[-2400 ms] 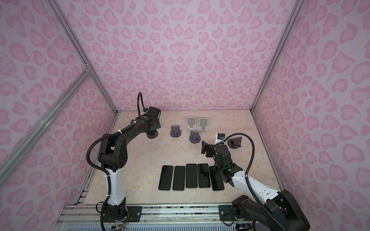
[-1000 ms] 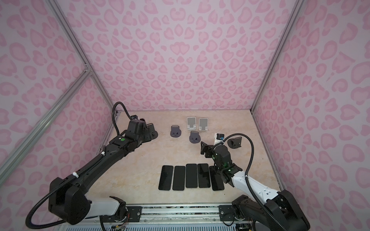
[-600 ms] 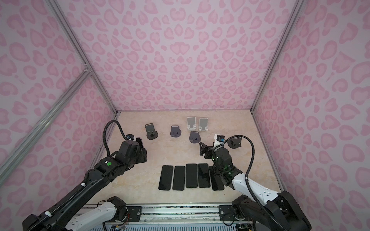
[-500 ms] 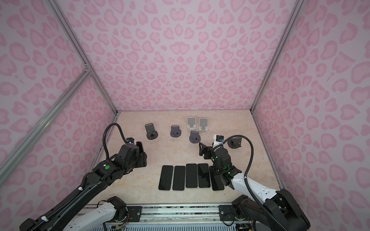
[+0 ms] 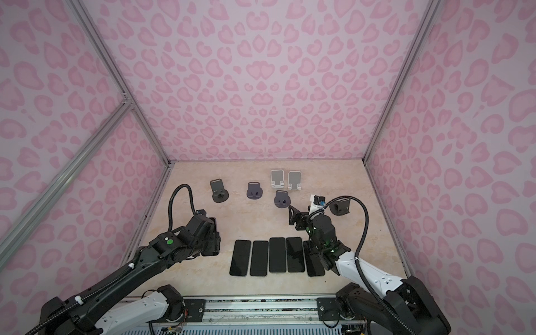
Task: Remove the phone from the phone stand
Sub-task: 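Lift the pink-edged phone off the stand and carry it toward the row with left gripper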
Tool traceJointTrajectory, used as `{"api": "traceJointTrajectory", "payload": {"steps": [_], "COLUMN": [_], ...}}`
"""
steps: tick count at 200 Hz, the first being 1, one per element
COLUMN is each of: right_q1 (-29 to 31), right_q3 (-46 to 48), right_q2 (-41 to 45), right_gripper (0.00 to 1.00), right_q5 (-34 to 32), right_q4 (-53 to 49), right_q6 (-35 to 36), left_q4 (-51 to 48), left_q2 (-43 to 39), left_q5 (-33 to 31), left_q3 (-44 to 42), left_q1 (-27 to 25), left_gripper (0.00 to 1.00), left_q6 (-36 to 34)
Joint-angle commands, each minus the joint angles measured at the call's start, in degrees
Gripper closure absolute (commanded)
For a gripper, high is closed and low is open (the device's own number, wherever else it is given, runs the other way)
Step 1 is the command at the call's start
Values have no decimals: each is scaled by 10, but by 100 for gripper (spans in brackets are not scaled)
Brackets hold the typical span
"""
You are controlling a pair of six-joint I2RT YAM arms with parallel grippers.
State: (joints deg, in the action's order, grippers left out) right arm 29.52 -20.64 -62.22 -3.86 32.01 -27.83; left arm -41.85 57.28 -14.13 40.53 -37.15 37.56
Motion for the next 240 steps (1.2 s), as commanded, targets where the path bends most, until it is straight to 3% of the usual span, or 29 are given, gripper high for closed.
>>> {"api": "traceJointTrajectory", "payload": {"steps": [1,123,240], "right_q1": [1,4,4], "right_q3": [2,-1,-6], "right_q2": [3,-6,-1], "right_gripper": [7,7,7], "right_q5": [-5,-14,-11], "right_q4": [5,0,-11], "right_q6": [4,5,8], "left_q4": [21,42,45], "left_q2": [6,143,216], "left_q5": [12,65,105], "left_q3": [-18,-11,2], "left_q1": [0,-24,-27], "left_gripper": [52,53,52], "left_q6": [24,7,-22]}}
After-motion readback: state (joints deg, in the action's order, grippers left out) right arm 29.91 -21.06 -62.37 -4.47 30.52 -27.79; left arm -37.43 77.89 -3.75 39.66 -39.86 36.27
